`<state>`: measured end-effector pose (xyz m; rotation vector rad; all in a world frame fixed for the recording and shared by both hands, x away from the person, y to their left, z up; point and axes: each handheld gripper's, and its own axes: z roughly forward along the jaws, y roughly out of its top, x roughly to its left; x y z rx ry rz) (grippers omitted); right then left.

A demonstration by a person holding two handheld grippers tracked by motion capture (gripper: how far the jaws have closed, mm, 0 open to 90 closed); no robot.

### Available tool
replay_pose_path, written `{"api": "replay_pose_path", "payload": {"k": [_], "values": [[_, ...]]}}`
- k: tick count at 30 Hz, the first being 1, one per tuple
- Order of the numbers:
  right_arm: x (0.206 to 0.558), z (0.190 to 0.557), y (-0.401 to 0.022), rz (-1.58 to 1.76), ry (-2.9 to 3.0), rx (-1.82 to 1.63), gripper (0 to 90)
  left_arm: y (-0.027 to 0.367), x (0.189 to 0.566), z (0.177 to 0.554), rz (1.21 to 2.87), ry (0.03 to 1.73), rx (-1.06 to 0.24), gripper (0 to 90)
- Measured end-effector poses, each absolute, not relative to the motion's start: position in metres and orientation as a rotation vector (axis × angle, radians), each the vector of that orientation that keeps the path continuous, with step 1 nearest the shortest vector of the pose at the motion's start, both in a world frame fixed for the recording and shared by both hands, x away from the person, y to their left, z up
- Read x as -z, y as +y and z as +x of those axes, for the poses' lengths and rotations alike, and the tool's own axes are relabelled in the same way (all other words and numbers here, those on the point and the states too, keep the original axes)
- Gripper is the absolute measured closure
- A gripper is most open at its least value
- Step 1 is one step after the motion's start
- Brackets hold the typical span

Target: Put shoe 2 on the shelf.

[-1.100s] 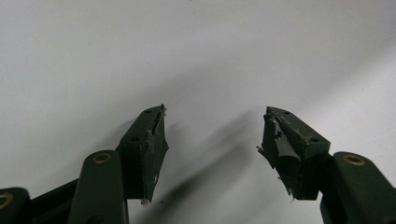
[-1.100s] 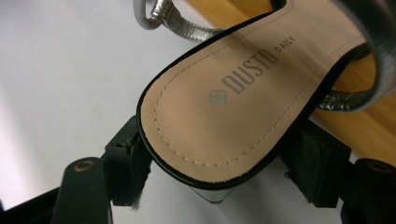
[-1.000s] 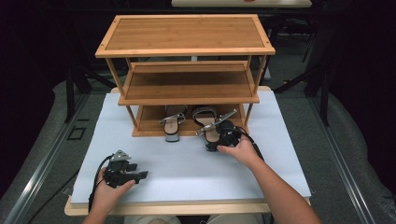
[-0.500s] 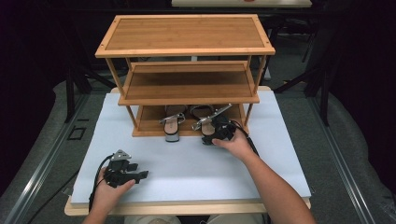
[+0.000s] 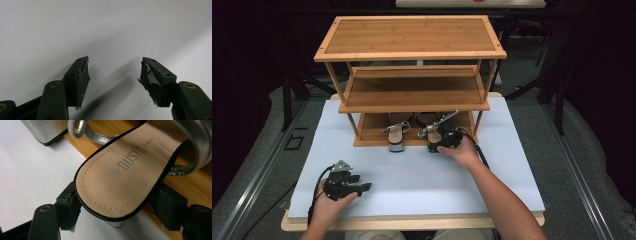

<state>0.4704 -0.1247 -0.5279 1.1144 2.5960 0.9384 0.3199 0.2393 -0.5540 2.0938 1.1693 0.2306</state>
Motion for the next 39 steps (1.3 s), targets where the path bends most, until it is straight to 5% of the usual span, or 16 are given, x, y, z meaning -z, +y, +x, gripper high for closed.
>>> {"api": "replay_pose_path", "payload": {"k": [9,16,30,39], "values": [[0.517,0.454,-0.128,1.054,2.588,-0.884,28.0,0.219,0.542,0.358,2.109,1.137,-0.227,35.9],[0.520,0.445,-0.137,1.082,2.544,-0.872,48.5,0.185,0.532,0.396,2.107,1.102,-0.235,39.0],[0.523,0.447,-0.126,1.136,2.511,-0.923,49.9,0.156,0.530,0.433,2.102,1.083,-0.352,47.3],[0.523,0.447,-0.126,1.145,2.506,-0.920,49.8,0.153,0.532,0.435,2.072,1.087,-0.315,46.6]]}}
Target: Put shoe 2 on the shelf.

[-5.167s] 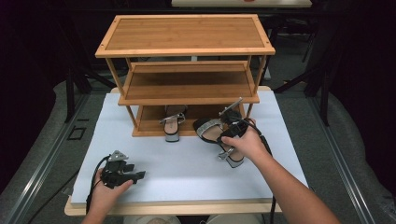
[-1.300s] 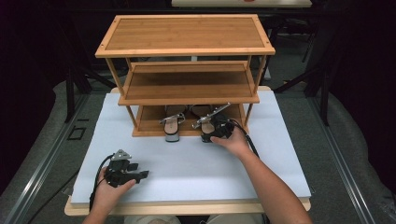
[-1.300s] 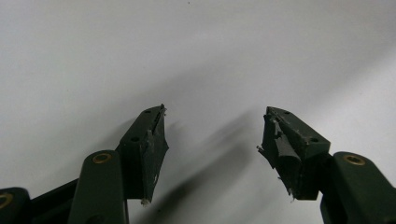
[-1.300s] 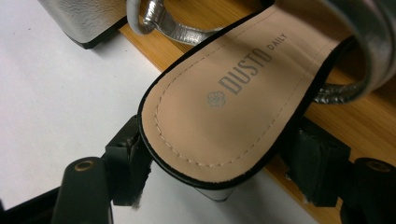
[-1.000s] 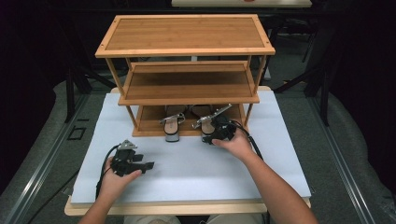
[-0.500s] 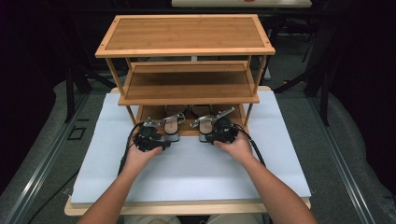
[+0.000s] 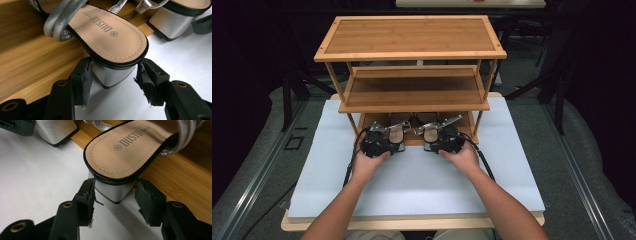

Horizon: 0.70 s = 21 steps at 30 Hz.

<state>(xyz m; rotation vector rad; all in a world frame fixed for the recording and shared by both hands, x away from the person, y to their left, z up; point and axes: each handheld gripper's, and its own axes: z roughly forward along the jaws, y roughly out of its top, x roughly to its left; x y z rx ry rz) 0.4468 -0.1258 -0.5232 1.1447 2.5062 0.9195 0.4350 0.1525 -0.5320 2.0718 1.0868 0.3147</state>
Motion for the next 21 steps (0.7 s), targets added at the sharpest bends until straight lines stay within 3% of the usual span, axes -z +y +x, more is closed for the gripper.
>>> {"api": "replay_pose_path", "payload": {"k": [21], "values": [[0.525,0.447,-0.115,1.159,2.519,-1.028,48.6,0.125,0.532,0.437,2.072,1.067,-0.269,48.1]]}}
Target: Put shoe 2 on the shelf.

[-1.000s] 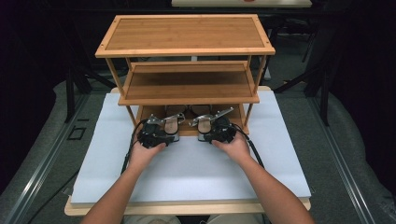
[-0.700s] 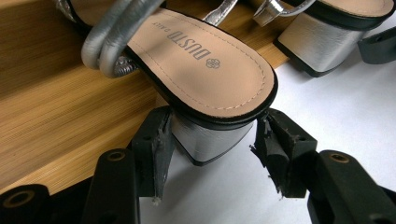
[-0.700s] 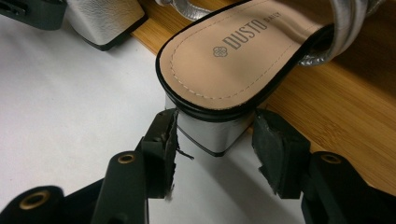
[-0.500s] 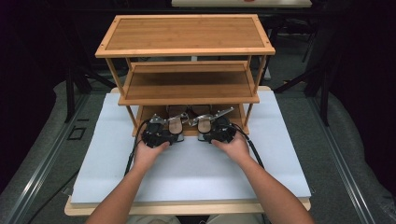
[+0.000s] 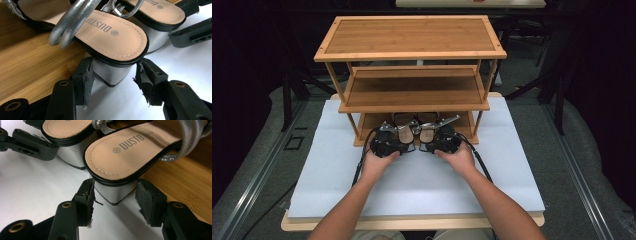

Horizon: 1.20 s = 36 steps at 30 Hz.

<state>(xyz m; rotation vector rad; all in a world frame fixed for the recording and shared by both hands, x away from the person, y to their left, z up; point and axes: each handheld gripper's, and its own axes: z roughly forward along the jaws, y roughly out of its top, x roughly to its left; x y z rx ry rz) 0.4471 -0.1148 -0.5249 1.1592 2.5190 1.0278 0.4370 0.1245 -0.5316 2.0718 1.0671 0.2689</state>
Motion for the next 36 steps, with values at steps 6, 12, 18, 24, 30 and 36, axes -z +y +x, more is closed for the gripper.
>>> {"api": "replay_pose_path", "payload": {"k": [6,12,18,24,30,36], "values": [[0.525,0.447,-0.111,1.168,2.507,-1.022,48.5,0.123,0.532,0.437,2.070,1.066,-0.272,47.8],[0.525,0.447,-0.108,1.180,2.504,-1.025,48.6,0.122,0.532,0.436,2.067,1.072,-0.269,47.7],[0.525,0.448,-0.109,1.184,2.511,-1.033,48.6,0.124,0.533,0.437,2.063,1.068,-0.261,47.8],[0.525,0.448,-0.109,1.174,2.513,-1.033,48.6,0.124,0.533,0.436,2.059,1.070,-0.260,47.8],[0.525,0.449,-0.110,1.181,2.518,-1.045,47.4,0.126,0.533,0.436,2.052,1.075,-0.260,47.8],[0.523,0.447,-0.111,1.186,2.516,-1.053,47.0,0.132,0.531,0.433,2.048,1.079,-0.257,47.7]]}}
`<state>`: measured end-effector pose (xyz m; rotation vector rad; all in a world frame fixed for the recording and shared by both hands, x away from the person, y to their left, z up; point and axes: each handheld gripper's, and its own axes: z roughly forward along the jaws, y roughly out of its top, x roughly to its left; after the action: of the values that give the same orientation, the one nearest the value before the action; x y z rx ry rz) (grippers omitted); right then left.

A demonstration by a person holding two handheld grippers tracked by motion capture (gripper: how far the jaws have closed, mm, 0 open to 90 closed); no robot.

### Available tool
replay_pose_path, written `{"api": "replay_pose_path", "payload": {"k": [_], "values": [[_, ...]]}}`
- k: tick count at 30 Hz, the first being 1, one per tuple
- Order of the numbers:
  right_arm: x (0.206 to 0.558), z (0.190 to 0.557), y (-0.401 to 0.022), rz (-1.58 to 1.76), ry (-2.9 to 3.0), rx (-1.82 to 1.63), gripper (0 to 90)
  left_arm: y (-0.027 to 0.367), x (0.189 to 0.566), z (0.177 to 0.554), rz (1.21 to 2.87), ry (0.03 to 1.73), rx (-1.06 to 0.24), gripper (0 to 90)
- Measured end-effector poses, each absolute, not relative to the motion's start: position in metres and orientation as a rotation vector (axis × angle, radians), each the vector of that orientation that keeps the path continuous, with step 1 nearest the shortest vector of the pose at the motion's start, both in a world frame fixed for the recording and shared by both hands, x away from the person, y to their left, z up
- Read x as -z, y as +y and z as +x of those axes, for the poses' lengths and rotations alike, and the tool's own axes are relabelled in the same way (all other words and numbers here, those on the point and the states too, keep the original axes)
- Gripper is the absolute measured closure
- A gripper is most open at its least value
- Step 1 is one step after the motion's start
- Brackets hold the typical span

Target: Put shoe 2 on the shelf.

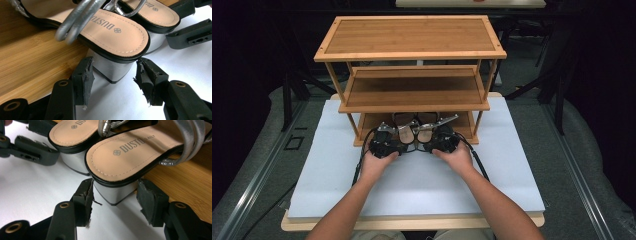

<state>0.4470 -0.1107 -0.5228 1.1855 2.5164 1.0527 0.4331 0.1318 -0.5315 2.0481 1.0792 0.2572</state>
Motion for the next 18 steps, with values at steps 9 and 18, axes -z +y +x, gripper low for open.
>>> {"api": "replay_pose_path", "payload": {"k": [9,18], "values": [[0.515,0.441,-0.121,1.148,2.522,-1.003,46.6,0.144,0.527,0.427,2.054,1.092,-0.276,47.7],[0.501,0.434,-0.134,1.155,2.491,-0.975,46.1,0.159,0.513,0.421,2.035,1.110,-0.291,47.8]]}}
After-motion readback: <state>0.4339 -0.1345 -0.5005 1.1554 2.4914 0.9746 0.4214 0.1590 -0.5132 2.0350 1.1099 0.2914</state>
